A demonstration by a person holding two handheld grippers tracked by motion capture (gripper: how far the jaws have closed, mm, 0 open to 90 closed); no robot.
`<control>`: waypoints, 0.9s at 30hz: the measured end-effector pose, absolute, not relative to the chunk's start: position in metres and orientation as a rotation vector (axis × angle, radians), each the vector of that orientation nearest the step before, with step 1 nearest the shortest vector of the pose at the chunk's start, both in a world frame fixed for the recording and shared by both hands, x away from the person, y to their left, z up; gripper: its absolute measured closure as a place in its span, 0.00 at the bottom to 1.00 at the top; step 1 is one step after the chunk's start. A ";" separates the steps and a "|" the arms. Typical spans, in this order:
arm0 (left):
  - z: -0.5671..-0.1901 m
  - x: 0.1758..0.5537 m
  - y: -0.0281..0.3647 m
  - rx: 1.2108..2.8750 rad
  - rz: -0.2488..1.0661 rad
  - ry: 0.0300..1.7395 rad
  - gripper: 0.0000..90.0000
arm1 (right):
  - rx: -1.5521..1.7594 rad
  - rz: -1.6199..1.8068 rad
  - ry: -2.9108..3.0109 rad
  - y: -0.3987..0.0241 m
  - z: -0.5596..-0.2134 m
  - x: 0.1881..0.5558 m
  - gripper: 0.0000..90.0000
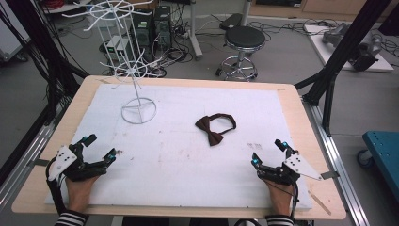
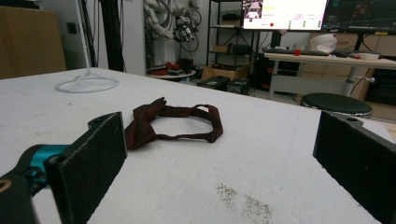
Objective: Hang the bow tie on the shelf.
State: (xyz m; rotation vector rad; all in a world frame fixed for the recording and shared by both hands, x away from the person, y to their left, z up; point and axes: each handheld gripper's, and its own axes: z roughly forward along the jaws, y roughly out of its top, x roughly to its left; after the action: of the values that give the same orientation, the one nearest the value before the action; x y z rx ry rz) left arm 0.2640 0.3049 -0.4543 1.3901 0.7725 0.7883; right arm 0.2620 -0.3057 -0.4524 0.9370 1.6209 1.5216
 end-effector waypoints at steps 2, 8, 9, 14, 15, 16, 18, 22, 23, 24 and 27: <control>-0.454 0.264 0.305 1.390 0.787 0.775 0.09 | 0.946 1.531 1.620 -0.306 -0.452 0.262 0.02; -0.454 0.264 0.305 1.391 0.786 0.774 0.09 | 0.945 1.532 1.618 -0.306 -0.452 0.262 0.02; -0.454 0.264 0.305 1.392 0.786 0.772 0.09 | 0.945 1.532 1.618 -0.306 -0.452 0.262 0.02; -0.454 0.264 0.305 1.393 0.786 0.772 0.09 | 0.950 1.529 1.620 -0.307 -0.452 0.263 0.02; -0.454 0.264 0.305 1.392 0.787 0.772 0.09 | 0.946 1.525 1.622 -0.307 -0.451 0.263 0.02; -0.454 0.264 0.305 1.392 0.786 0.772 0.09 | 0.946 1.525 1.622 -0.307 -0.451 0.263 0.02; -0.454 0.264 0.305 1.392 0.786 0.773 0.09 | 0.951 1.510 1.635 -0.306 -0.450 0.263 0.02; -0.454 0.264 0.305 1.391 0.787 0.774 0.09 | 0.958 1.507 1.655 -0.305 -0.445 0.264 0.02; -0.454 0.264 0.305 1.390 0.787 0.775 0.09 | 0.956 1.499 1.679 -0.303 -0.438 0.266 0.02; -0.454 0.264 0.305 1.391 0.787 0.775 0.09 | 0.953 1.500 1.683 -0.302 -0.434 0.267 0.02; -0.454 0.264 0.305 1.391 0.787 0.775 0.09 | 0.942 1.499 1.703 -0.299 -0.422 0.271 0.02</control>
State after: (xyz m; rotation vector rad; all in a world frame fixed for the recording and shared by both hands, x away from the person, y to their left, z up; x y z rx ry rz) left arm 0.2640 0.3051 -0.4543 1.3906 0.7746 0.7875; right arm 0.2713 -0.2995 -0.4216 0.9421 1.7034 1.4994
